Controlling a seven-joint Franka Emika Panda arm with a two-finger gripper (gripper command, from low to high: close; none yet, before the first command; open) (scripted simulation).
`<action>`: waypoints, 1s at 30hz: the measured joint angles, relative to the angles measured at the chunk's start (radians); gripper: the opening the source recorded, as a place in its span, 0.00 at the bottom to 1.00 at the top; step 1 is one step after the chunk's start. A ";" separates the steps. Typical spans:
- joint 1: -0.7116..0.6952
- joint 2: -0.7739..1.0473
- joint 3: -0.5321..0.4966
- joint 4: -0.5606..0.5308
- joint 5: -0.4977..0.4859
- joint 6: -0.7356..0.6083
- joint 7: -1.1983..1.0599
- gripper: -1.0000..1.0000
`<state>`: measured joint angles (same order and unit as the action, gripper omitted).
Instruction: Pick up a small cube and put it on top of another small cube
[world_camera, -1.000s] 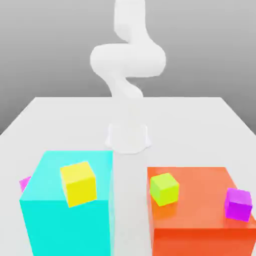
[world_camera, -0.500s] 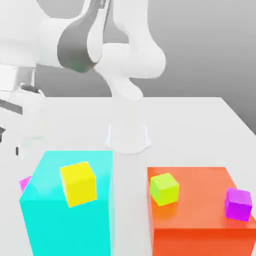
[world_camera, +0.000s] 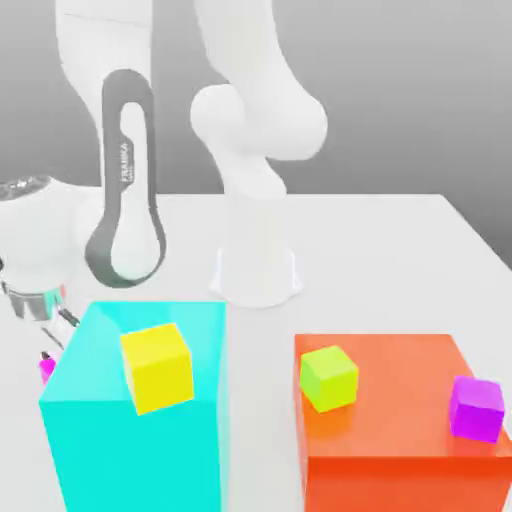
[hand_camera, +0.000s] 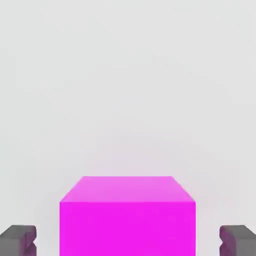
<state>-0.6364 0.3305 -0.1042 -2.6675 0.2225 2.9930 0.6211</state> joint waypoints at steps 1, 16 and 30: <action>0.000 0.000 0.000 0.000 0.000 0.000 0.000 0.00; 0.062 -0.285 -0.096 0.085 -0.287 -0.338 0.122 0.00; 0.359 -0.378 0.114 0.572 -0.262 -0.928 0.225 0.00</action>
<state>-0.2775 -0.0479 0.0098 -2.0959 -0.0392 2.0653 0.8462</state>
